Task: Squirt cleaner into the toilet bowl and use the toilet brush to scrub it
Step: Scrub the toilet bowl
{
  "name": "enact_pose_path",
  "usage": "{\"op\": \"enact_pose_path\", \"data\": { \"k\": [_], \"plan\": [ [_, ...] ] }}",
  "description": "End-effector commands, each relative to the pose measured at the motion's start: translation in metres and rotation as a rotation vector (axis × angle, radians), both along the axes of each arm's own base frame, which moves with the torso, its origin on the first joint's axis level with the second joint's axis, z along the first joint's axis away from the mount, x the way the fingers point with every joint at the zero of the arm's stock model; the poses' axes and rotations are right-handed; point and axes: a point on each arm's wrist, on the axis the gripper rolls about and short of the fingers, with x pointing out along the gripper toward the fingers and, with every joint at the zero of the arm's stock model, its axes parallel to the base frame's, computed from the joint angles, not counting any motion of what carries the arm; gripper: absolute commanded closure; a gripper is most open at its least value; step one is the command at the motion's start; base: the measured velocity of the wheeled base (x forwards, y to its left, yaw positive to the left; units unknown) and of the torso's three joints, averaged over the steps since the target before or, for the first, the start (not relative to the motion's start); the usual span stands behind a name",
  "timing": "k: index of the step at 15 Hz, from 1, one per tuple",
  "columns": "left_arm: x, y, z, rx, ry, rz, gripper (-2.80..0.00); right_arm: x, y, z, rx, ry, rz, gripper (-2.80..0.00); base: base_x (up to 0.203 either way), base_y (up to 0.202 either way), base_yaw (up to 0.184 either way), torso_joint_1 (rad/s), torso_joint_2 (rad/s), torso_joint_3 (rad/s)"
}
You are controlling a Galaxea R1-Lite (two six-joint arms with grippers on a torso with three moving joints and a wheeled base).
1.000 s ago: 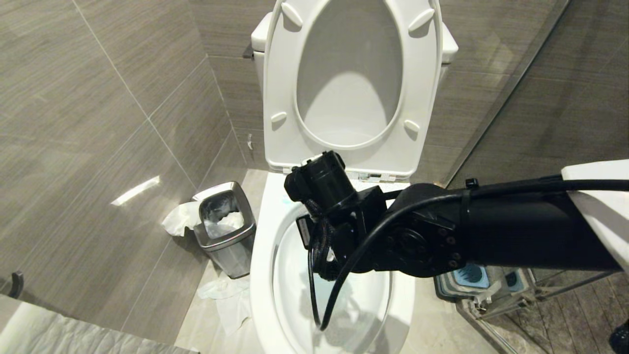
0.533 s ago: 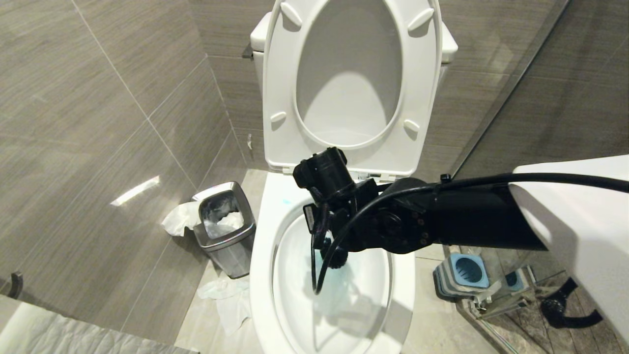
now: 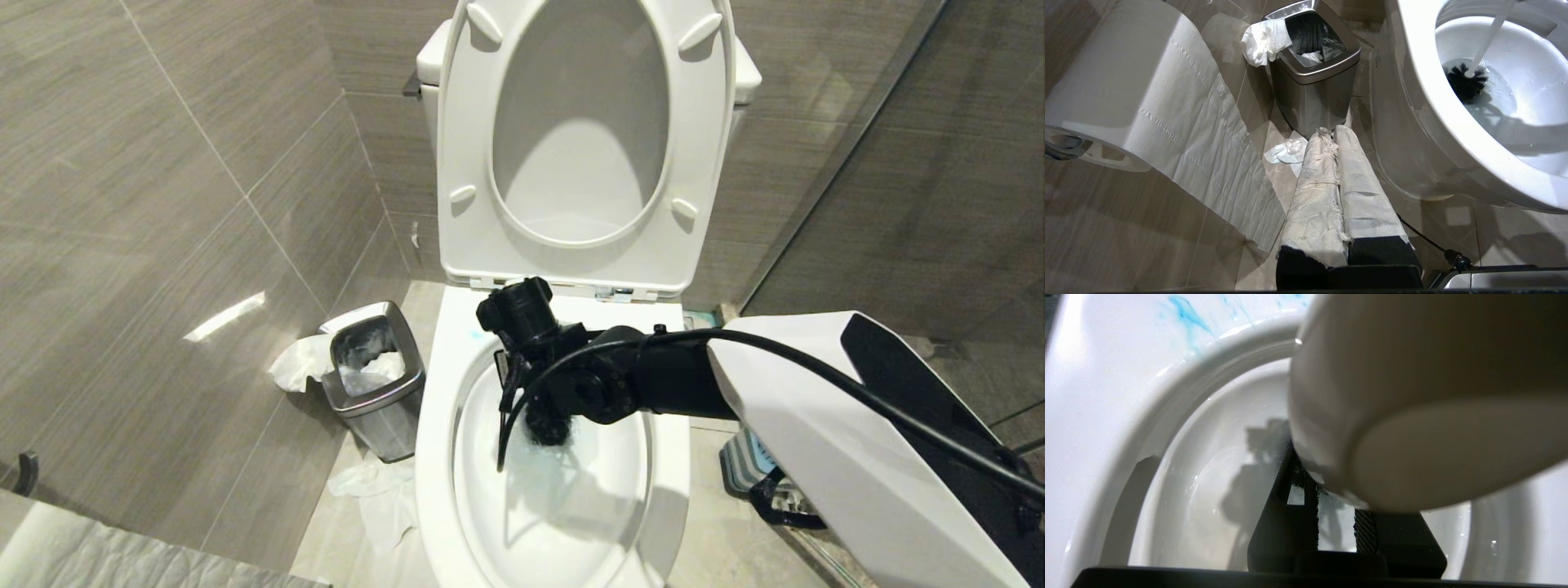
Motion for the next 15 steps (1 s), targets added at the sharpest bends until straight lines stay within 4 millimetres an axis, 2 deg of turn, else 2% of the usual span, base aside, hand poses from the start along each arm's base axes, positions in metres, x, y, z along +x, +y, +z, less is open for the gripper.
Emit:
{"op": "enact_pose_path", "data": {
  "k": [1,3,4,5,10,15],
  "plan": [
    [0.0,0.0,0.0,0.0,0.002,0.0,0.0,-0.014,-0.013,0.056,0.058,-0.066,0.011,0.0,0.0,0.0,0.0,0.0,0.0,0.0],
    [0.0,0.0,0.0,0.0,0.002,0.0,0.0,-0.031,-0.03,0.098,0.083,-0.095,0.019,0.0,0.0,0.0,0.0,0.0,0.0,0.0],
    [0.0,0.0,0.0,0.0,0.002,0.0,0.0,-0.038,-0.037,0.111,0.087,-0.1,0.021,0.0,0.0,0.0,0.0,0.0,0.0,0.0],
    [0.0,0.0,0.0,0.0,0.002,0.0,0.0,-0.041,-0.041,0.116,0.082,-0.095,0.021,0.0,0.0,0.0,0.0,0.0,0.0,0.0],
    [0.0,0.0,0.0,0.0,0.002,0.0,0.0,-0.028,-0.032,0.083,0.037,-0.042,0.018,0.0,0.0,0.0,0.0,0.0,0.0,0.0],
    [0.0,0.0,0.0,0.0,0.002,0.0,0.0,-0.001,-0.019,0.017,-0.024,0.057,0.013,0.0,0.0,0.0,0.0,0.0,0.0,0.0]
  ]
}}
